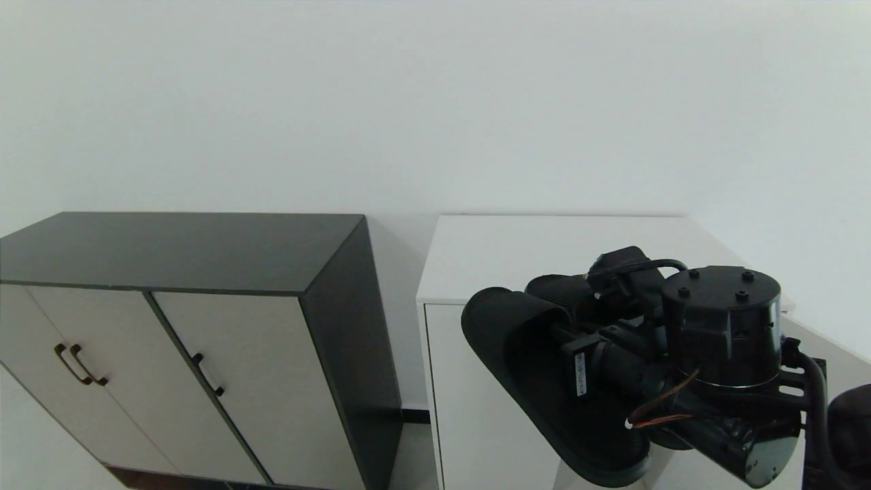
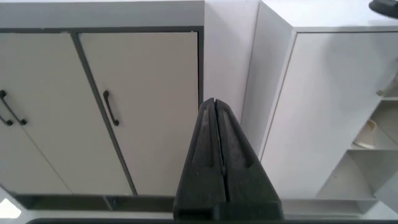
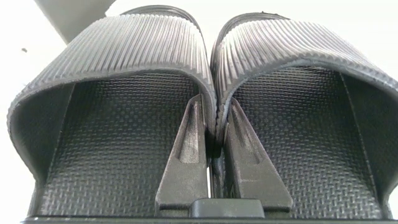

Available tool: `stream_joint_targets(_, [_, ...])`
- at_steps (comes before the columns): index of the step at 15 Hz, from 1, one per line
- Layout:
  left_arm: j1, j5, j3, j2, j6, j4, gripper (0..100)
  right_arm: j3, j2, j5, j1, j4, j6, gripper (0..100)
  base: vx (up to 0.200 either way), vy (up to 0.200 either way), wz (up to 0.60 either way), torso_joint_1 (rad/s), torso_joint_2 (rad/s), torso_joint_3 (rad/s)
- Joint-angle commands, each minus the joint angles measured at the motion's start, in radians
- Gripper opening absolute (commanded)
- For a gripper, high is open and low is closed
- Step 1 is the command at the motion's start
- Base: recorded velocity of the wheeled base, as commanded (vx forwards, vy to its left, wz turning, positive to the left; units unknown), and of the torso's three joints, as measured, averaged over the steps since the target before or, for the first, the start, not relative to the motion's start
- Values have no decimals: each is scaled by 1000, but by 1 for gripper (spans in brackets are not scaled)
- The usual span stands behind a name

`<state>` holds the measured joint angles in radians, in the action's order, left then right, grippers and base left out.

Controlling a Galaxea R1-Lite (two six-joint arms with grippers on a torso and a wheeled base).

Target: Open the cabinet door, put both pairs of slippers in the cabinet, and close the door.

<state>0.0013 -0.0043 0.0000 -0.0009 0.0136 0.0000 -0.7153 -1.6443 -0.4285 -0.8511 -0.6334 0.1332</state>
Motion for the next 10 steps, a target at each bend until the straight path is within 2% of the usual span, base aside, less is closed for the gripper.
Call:
stream_joint_targets(1, [0, 0, 0, 1, 0, 0, 0, 0, -2, 1, -2, 1, 0, 0, -200, 0, 0, 7, 2, 2])
stream_joint_targets(8, [0, 0, 0, 1, 3, 0, 0, 10, 0, 4, -14, -3, 0, 0, 0, 0, 0, 0, 0, 0])
stream_joint_targets(10, [0, 0, 0, 1, 3, 0, 0, 13, 1, 4, -20, -3, 0, 0, 0, -200, 0, 0, 0, 2])
